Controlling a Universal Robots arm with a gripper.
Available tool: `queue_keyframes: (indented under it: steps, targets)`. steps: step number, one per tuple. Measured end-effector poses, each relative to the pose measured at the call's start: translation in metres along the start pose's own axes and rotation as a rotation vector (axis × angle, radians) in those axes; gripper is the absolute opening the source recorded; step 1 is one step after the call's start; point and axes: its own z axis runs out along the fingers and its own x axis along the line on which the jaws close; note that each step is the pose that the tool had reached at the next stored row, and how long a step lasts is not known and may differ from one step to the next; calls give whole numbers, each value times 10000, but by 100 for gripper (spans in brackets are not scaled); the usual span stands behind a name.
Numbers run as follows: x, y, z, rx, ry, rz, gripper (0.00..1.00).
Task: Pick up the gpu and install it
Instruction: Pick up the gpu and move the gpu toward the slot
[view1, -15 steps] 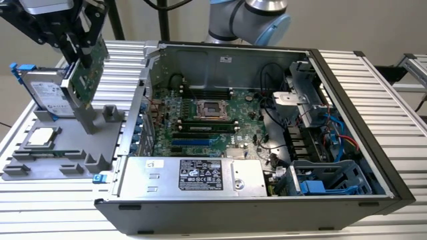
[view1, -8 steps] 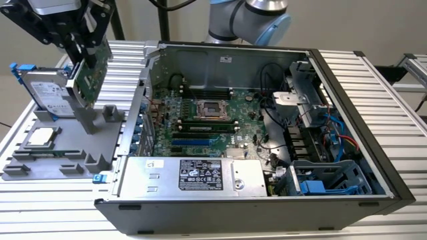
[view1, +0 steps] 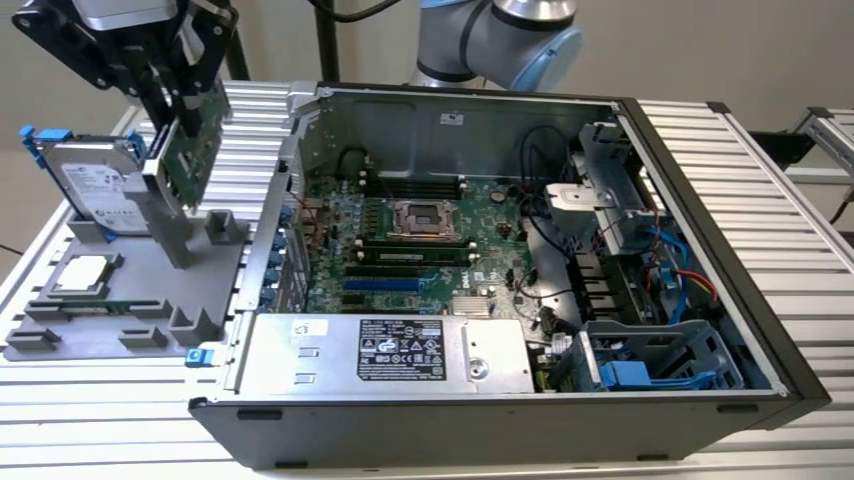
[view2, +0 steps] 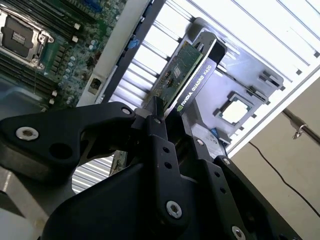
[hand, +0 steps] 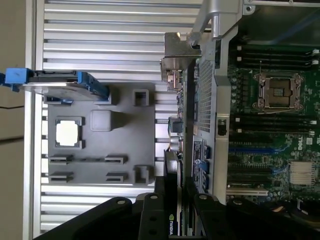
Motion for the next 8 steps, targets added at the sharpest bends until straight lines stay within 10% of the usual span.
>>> queue_keyframes:
  steps: [8]
  targets:
    - [-59,-1,0,1,2,-22,0]
